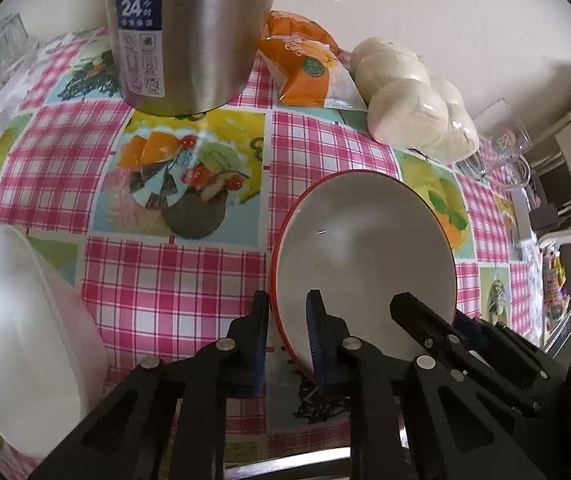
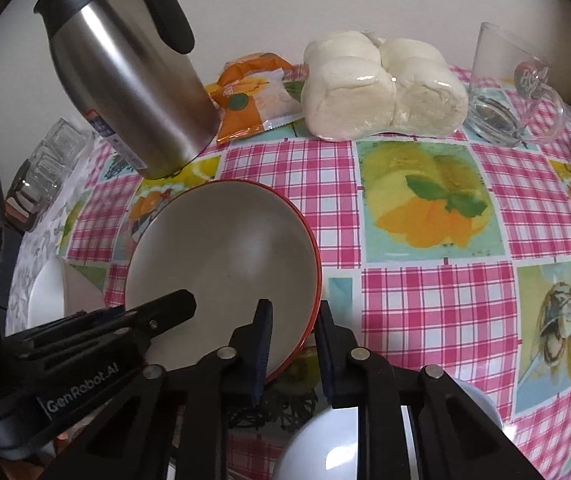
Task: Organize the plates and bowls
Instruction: 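Close the right gripper on the bowl rim while the left gripper clamps it, then lift the red-patterned bowl with both grippers and carry it over the basin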
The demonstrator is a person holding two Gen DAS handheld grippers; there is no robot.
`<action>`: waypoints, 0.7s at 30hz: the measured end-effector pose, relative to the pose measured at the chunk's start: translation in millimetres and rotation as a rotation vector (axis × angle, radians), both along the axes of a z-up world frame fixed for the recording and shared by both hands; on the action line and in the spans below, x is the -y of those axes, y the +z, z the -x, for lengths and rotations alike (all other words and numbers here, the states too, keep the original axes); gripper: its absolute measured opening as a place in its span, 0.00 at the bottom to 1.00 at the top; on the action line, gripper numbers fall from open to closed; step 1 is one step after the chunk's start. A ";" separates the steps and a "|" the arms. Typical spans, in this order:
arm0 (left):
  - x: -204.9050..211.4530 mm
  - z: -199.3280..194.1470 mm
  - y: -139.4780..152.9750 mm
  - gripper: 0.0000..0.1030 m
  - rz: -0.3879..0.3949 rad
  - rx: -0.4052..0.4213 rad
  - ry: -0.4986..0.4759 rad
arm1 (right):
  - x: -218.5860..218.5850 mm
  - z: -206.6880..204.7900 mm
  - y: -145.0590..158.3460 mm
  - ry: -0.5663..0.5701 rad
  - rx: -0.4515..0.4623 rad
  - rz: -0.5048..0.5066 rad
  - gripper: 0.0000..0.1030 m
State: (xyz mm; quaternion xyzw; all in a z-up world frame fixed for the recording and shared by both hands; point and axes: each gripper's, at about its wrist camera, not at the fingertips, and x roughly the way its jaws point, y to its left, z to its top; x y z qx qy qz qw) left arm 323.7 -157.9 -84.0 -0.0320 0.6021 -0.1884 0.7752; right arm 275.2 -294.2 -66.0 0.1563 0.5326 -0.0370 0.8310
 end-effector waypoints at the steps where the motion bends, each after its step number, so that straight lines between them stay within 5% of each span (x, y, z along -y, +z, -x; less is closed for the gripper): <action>1: 0.4 0.3 -0.3 0.19 0.001 0.003 -0.001 | -0.6 0.2 0.2 0.001 0.002 0.004 0.22; 8: -6.0 3.0 7.4 0.19 0.017 0.023 0.004 | 1.5 4.2 3.9 -0.013 0.017 -0.006 0.22; 21: -11.4 36.5 74.7 0.19 0.023 0.144 -0.007 | 0.3 32.0 55.3 -0.033 0.114 -0.009 0.22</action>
